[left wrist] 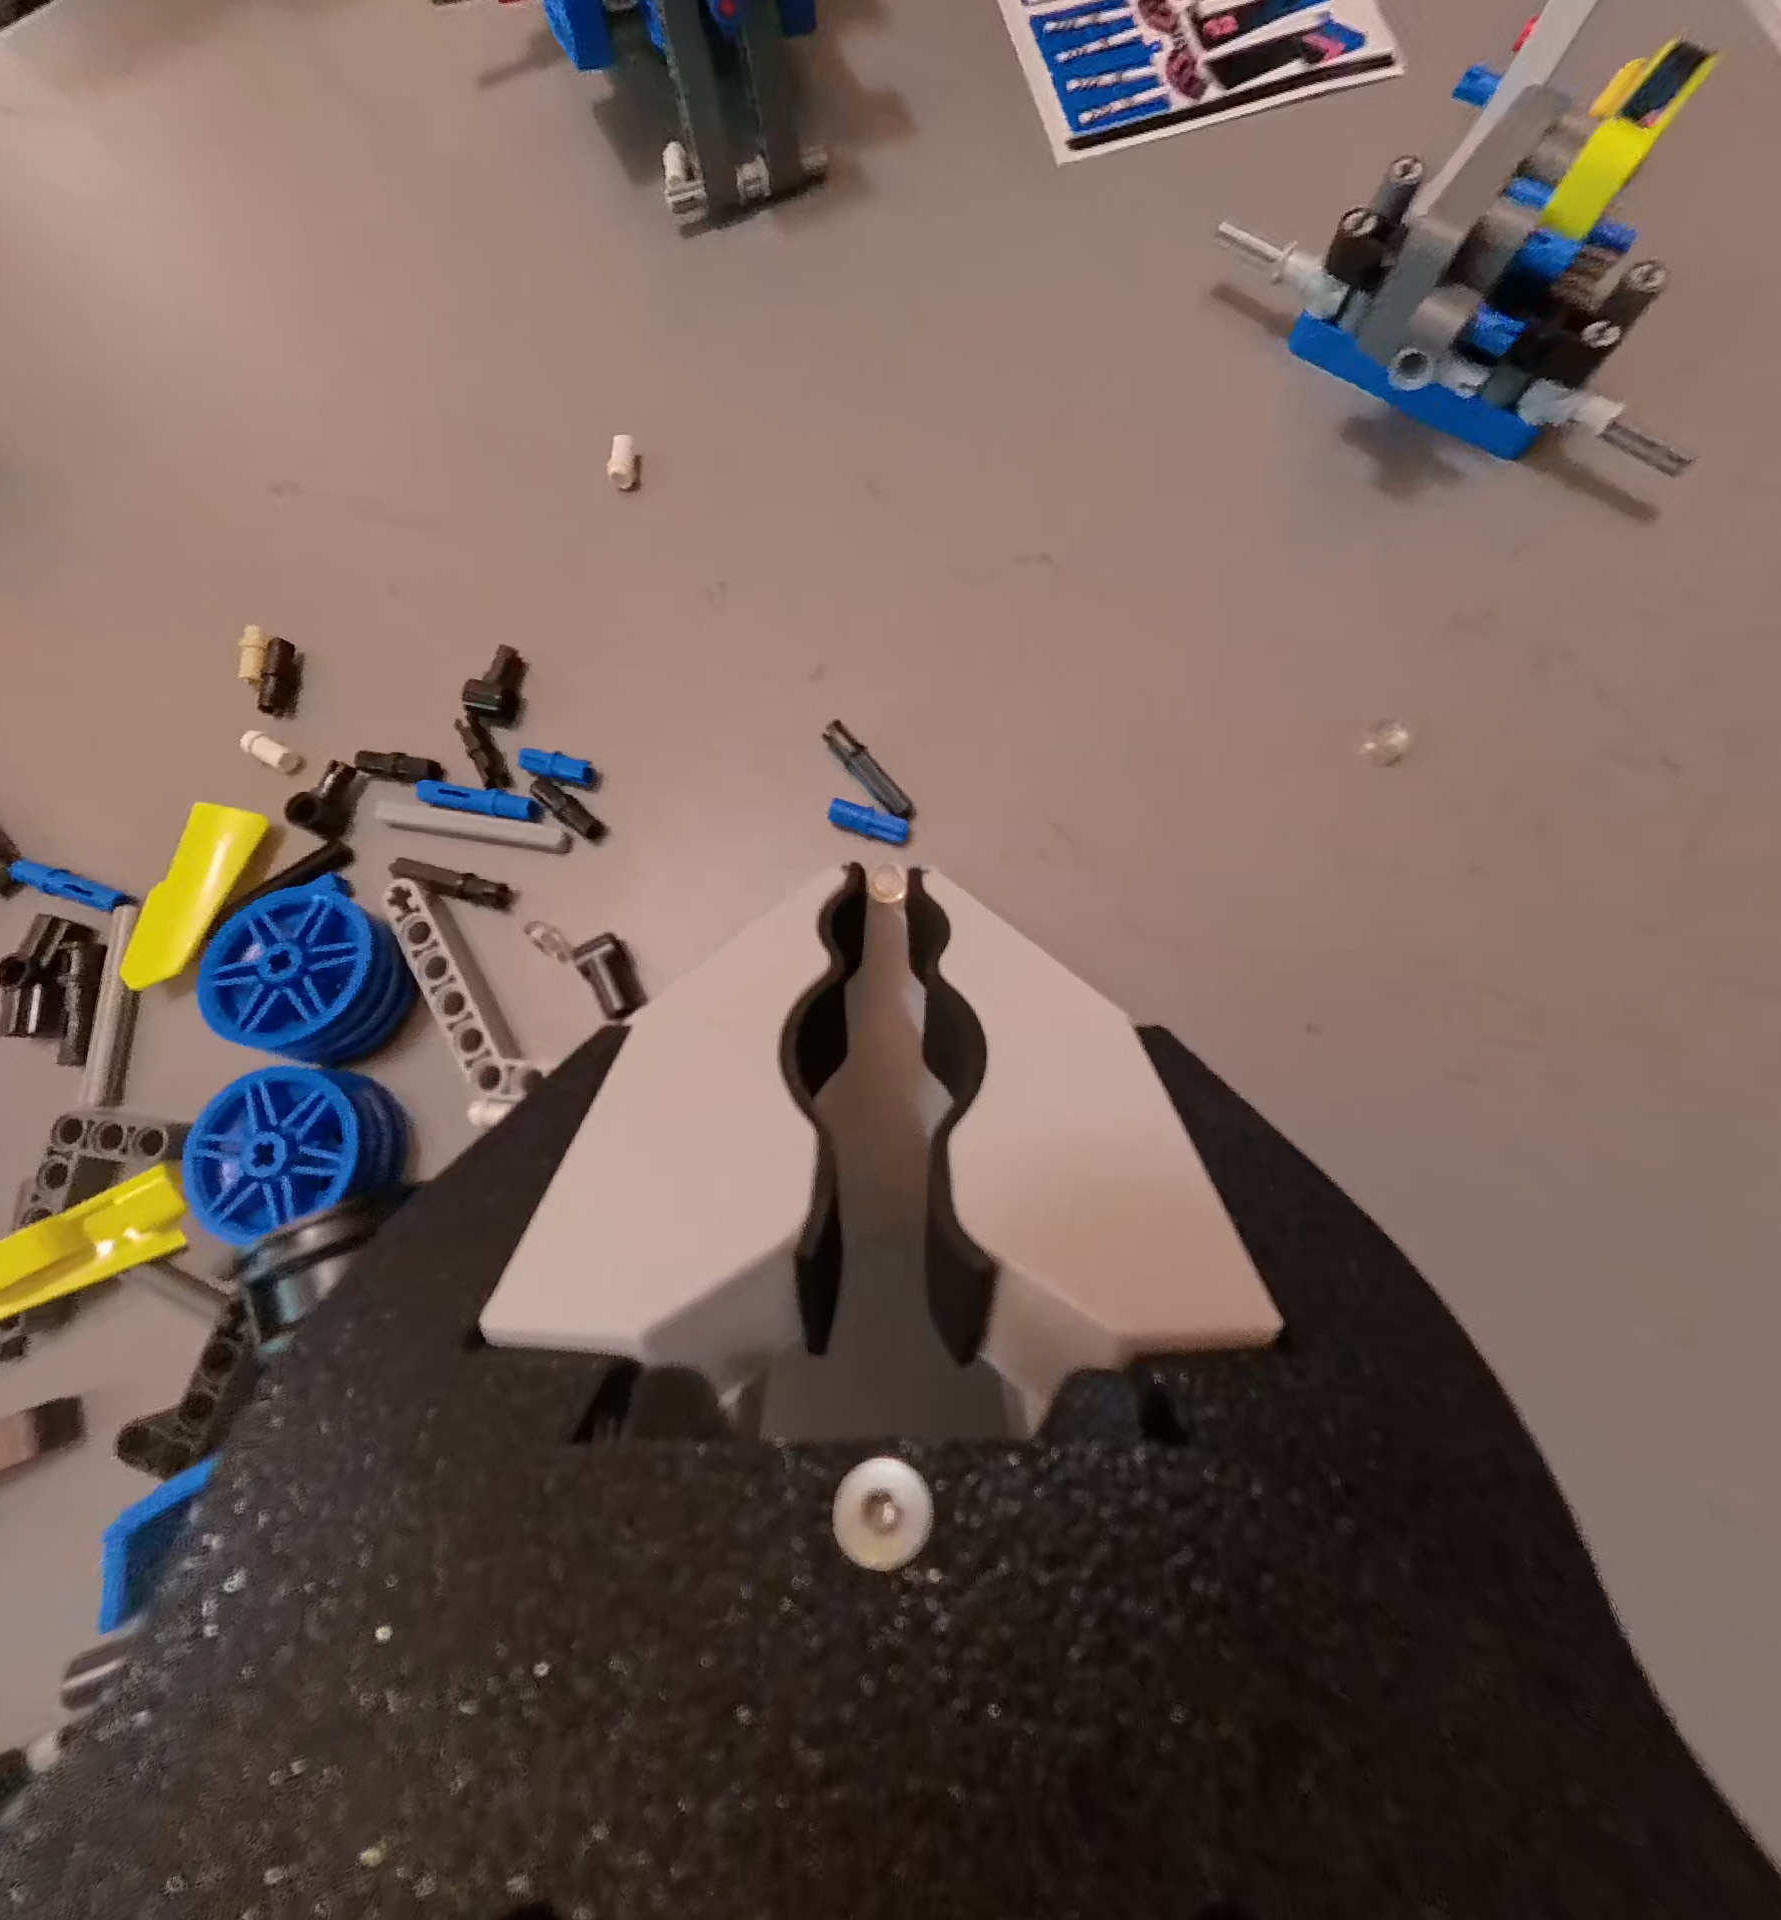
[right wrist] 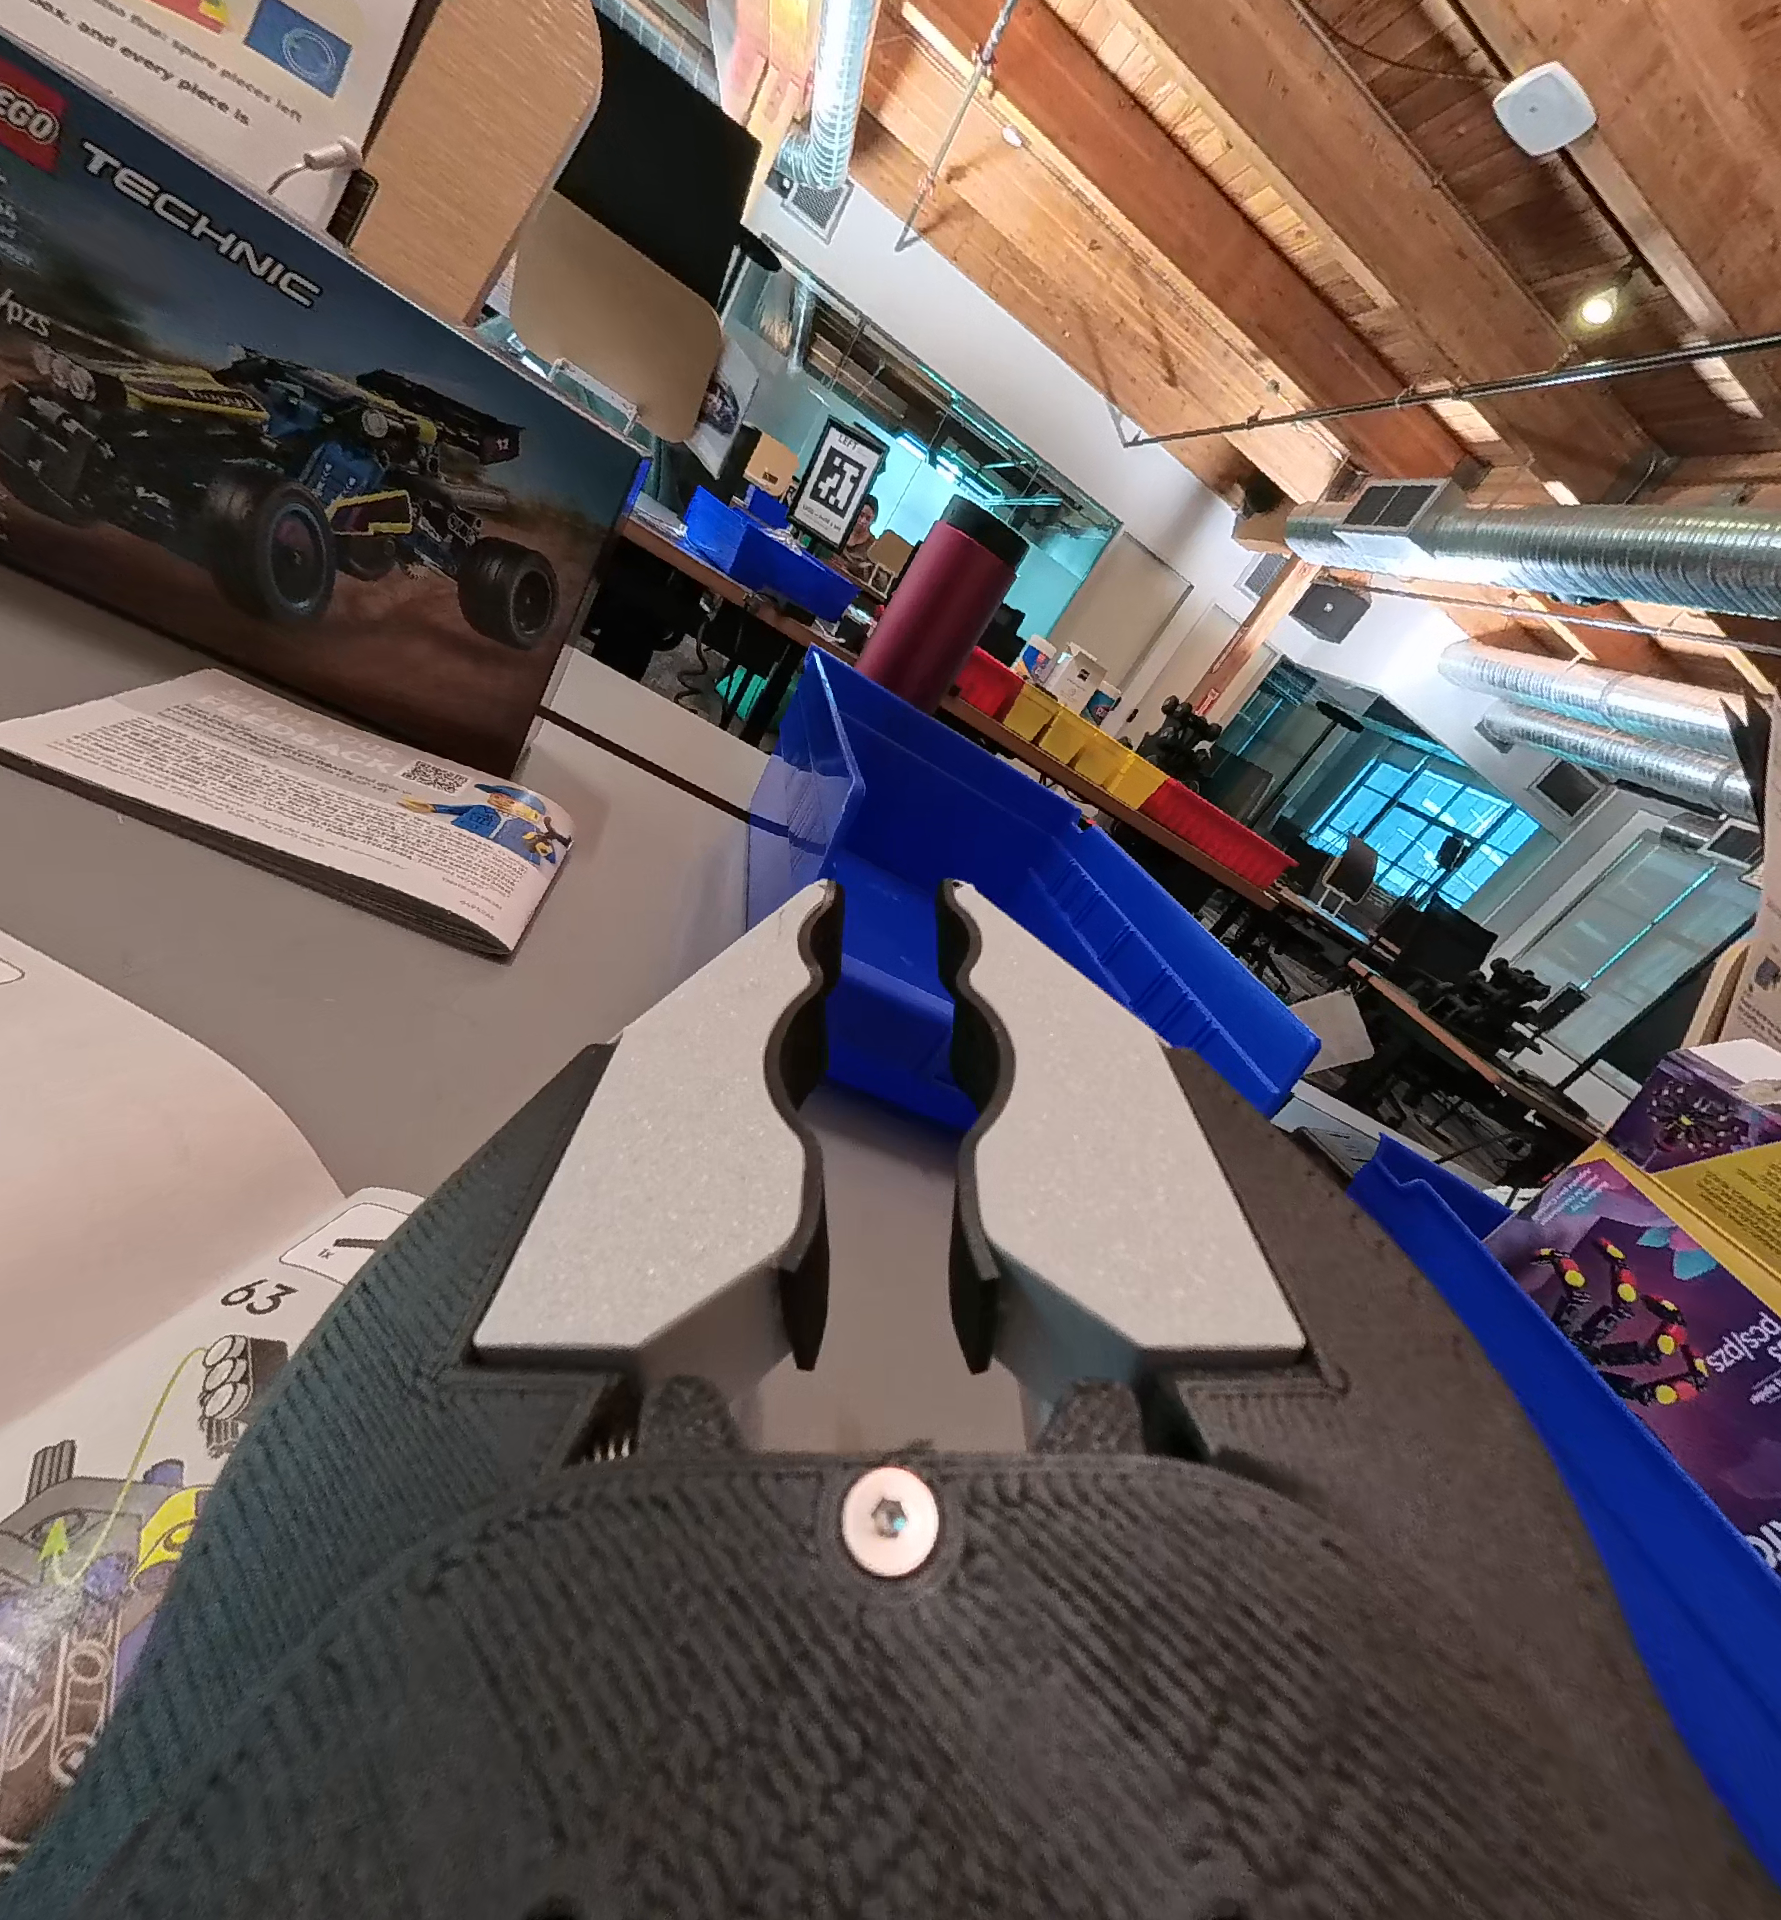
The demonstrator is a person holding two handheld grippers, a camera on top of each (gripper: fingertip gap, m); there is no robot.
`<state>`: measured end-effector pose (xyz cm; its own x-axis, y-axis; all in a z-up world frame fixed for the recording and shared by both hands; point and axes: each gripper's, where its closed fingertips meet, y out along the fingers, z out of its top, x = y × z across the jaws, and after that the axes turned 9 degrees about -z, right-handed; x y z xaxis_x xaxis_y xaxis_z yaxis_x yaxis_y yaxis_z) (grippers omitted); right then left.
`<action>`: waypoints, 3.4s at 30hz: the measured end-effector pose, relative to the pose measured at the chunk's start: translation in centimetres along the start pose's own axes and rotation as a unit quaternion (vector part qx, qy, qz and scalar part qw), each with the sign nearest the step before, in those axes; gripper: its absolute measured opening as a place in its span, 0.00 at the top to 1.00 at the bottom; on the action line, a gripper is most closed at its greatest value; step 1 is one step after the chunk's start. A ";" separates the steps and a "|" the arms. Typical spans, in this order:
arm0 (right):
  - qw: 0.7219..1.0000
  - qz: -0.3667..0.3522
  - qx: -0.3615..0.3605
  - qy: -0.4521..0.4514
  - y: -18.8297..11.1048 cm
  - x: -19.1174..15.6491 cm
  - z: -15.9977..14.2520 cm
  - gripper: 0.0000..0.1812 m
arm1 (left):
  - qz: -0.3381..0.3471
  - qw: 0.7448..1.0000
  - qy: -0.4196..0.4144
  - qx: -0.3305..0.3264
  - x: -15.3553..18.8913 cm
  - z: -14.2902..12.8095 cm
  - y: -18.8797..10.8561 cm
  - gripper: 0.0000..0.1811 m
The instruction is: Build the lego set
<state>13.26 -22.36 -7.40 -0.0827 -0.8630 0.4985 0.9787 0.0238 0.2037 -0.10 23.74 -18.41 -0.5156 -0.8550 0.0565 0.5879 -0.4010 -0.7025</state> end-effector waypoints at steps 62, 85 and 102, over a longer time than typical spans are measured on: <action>1.000 -0.001 0.003 0.005 0.0 0.1 0.1 0.91 | 0.060 0.998 0.006 -0.002 -3.7 1.6 -1.6 1.00; 0.999 -0.018 0.010 0.044 -0.1 1.3 0.3 0.90 | -0.083 0.987 0.138 0.016 10.0 3.9 2.1 0.93; 0.993 -0.033 0.029 0.108 -0.3 2.7 0.9 0.91 | -0.072 0.992 0.101 0.007 11.4 1.3 2.4 1.00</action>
<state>12.57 -24.23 -5.33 -0.0986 -0.9519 0.2901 0.9592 -0.0133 0.2824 -3.77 12.55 -18.56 -0.7090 -0.7051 0.0115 0.5066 -0.5206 -0.6873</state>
